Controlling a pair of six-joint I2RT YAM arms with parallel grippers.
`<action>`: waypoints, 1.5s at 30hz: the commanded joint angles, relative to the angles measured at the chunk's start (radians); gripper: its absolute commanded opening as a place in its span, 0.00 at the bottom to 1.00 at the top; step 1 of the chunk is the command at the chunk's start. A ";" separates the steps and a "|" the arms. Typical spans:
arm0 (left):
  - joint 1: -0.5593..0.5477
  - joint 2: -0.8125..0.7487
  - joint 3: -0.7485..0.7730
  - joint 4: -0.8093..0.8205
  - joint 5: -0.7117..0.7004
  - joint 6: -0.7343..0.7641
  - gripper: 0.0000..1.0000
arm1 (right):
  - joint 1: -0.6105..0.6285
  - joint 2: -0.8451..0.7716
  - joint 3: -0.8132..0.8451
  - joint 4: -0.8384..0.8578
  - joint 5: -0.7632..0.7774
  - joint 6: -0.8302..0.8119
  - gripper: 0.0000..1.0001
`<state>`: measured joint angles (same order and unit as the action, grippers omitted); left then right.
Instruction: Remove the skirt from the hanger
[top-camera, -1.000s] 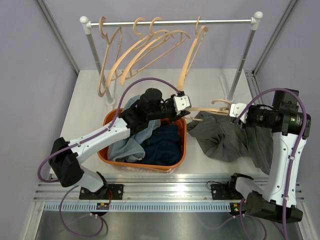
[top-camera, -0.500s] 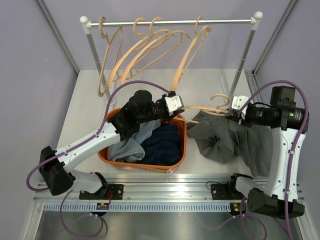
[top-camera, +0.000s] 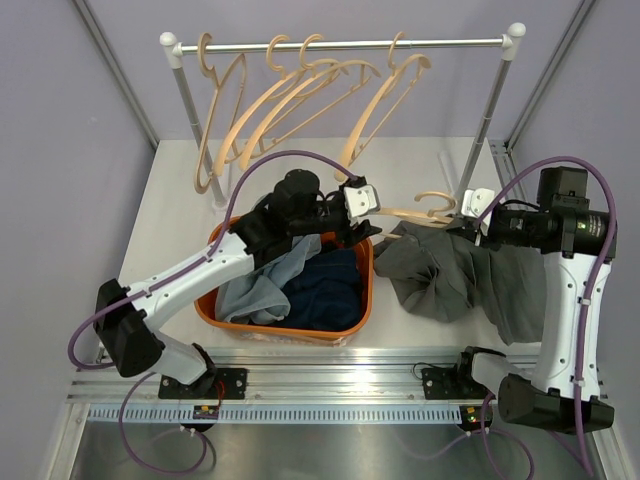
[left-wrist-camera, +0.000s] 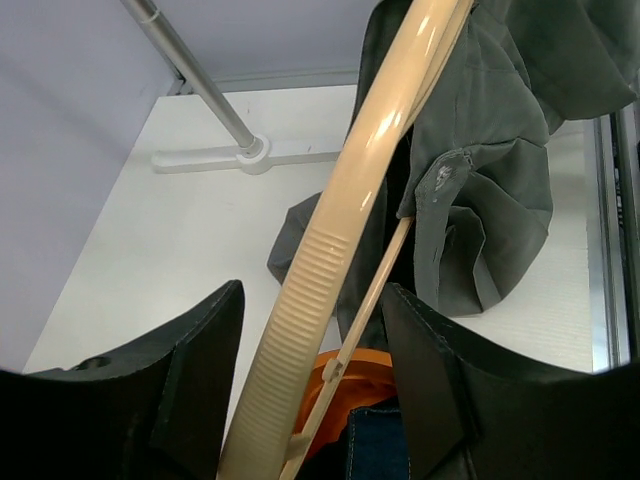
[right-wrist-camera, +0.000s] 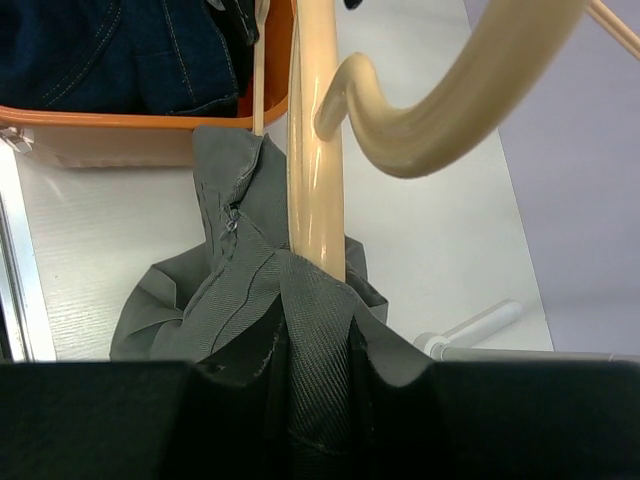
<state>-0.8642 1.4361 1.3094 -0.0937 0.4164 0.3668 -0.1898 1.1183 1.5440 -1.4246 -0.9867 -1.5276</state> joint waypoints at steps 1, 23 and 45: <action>-0.013 0.027 0.048 -0.043 0.056 0.021 0.57 | 0.021 -0.029 0.021 -0.091 -0.086 0.020 0.00; 0.027 -0.166 -0.062 -0.070 -0.097 -0.069 0.00 | 0.024 -0.042 -0.065 0.141 0.017 0.339 0.47; 0.132 -0.402 -0.145 -0.244 -0.177 -0.036 0.00 | -0.117 0.083 0.047 0.038 -0.064 0.388 0.73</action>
<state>-0.7444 1.0828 1.1584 -0.3767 0.2878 0.3275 -0.2947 1.1954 1.5330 -1.3212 -0.9909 -1.1294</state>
